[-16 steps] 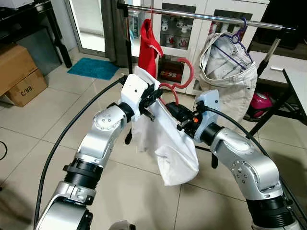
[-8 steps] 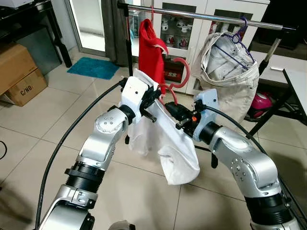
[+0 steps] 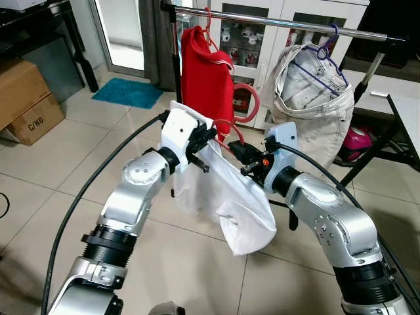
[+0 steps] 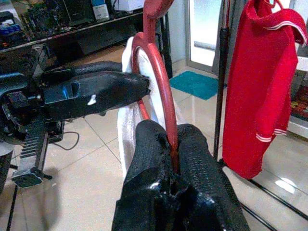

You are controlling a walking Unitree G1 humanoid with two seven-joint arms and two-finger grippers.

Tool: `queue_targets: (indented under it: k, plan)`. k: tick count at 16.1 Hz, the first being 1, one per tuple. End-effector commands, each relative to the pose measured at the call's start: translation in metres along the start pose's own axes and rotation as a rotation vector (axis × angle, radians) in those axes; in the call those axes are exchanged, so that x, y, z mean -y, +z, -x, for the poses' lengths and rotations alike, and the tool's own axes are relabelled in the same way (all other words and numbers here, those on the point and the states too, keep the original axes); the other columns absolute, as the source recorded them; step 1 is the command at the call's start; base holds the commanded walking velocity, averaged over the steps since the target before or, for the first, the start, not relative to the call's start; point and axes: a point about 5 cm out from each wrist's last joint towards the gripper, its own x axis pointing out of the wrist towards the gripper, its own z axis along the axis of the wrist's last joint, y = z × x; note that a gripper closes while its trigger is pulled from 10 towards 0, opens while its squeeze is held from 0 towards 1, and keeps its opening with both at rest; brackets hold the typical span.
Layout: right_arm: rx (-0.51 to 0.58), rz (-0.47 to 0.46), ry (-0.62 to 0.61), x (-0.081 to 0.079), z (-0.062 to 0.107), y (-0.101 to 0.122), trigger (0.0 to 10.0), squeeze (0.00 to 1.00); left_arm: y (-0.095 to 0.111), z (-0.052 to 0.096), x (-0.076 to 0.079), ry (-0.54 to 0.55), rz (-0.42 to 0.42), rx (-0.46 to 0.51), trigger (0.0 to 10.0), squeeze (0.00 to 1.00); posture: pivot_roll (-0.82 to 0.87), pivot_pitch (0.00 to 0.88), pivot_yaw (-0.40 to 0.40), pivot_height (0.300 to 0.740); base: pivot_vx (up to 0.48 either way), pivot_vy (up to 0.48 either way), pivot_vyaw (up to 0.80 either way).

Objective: Hang hanger

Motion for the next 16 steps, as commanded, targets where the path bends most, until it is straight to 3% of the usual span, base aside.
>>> queue_targets:
  k: [1,3,4,5,6,8,9,13,14,15,16]
  plan:
    - [0.053,-0.005,-0.139,0.024,0.01,0.012,10.0,0.0,0.004,0.011,-0.014,0.029,0.048,0.05,0.0,0.0,-0.11,0.0,-0.014,0.74,0.0,0.0,0.0]
    - [0.063,-0.014,-0.12,0.022,0.01,0.013,10.0,0.0,0.012,0.015,-0.016,-0.035,0.13,0.135,2.9,0.0,-0.11,0.0,-0.015,0.74,0.0,0.0,0.0]
    - [0.065,-0.015,-0.116,0.021,0.01,0.013,10.0,0.0,0.013,0.018,-0.017,-0.056,0.151,0.149,3.1,0.0,-0.11,0.0,-0.015,0.74,0.0,0.0,0.0]
    - [0.066,-0.014,-0.114,0.021,0.01,0.013,10.0,0.0,0.01,0.019,-0.021,-0.046,0.114,0.12,4.2,0.0,-0.11,0.0,-0.015,0.74,0.0,0.0,0.0]
    - [0.068,-0.014,-0.114,0.021,0.01,0.014,10.0,0.0,0.007,0.019,-0.027,0.018,0.047,0.067,10.0,0.0,-0.11,0.0,-0.016,0.74,0.0,0.0,0.0]
    - [0.071,-0.02,-0.115,0.021,0.01,0.014,10.0,0.0,0.005,0.018,-0.028,0.056,-0.024,0.022,10.0,0.0,-0.11,0.0,-0.015,0.74,0.0,0.0,0.0]
    - [0.076,-0.028,-0.116,0.021,0.01,0.015,10.0,0.0,0.006,0.015,-0.024,0.07,-0.056,0.024,10.0,1.0,-0.11,0.0,-0.014,0.74,0.0,0.0,0.0]
    - [0.089,-0.038,-0.117,0.021,0.009,0.018,10.0,0.0,0.011,0.005,-0.008,0.059,-0.057,0.063,10.0,1.0,-0.12,0.0,-0.009,0.74,0.0,0.0,0.0]
    - [0.096,-0.042,-0.117,0.022,0.01,0.019,10.0,0.0,0.009,0.003,-0.006,0.072,-0.068,0.053,10.0,0.08,-0.12,0.0,-0.007,0.74,0.0,0.0,0.0]
    - [0.098,-0.043,-0.117,0.022,0.01,0.019,10.0,0.0,0.008,0.002,-0.006,0.081,-0.081,0.047,10.0,0.0,-0.12,0.0,-0.008,0.74,0.0,0.0,0.0]
    - [0.101,-0.043,-0.116,0.022,0.01,0.02,10.0,0.0,0.009,0.001,-0.006,0.085,-0.084,0.048,10.0,0.0,-0.13,0.0,-0.008,0.74,0.0,0.0,0.0]
